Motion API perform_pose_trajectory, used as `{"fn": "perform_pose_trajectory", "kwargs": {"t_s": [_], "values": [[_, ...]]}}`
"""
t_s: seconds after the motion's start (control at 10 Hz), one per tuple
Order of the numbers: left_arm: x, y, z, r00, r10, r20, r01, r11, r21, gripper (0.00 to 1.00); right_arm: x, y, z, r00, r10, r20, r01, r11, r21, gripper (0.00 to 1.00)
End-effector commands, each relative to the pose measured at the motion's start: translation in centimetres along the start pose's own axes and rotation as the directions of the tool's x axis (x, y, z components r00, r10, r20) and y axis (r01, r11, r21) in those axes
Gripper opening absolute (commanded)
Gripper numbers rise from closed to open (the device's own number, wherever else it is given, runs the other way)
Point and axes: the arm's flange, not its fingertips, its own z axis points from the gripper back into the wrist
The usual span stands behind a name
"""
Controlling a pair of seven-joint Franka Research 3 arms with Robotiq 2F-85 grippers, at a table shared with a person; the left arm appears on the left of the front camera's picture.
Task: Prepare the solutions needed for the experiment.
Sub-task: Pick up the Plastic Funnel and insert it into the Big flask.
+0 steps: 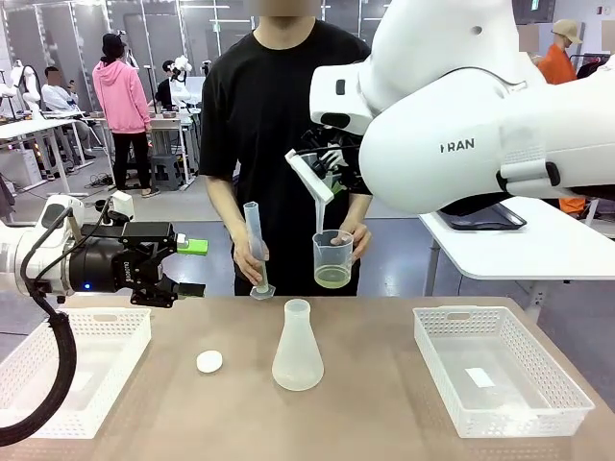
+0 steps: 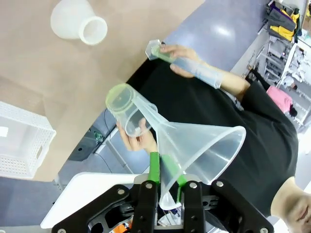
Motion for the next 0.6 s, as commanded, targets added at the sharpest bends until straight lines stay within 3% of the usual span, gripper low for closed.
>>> {"fn": "perform_pose_trajectory", "kwargs": {"t_s": [0.0,0.5], "values": [[-0.2,-0.2,-0.2,1.0,0.019,0.012,-0.019,1.0,-0.02,1.0,1.3,1.7,-0.4,0.997,0.041,0.072,-0.04,0.999,-0.009,0.07],[-0.2,-0.2,-0.2,1.0,0.019,0.012,-0.019,1.0,-0.02,1.0,3.2,4.4,-3.2,0.99,0.07,0.126,-0.072,0.997,0.011,0.07]]}}
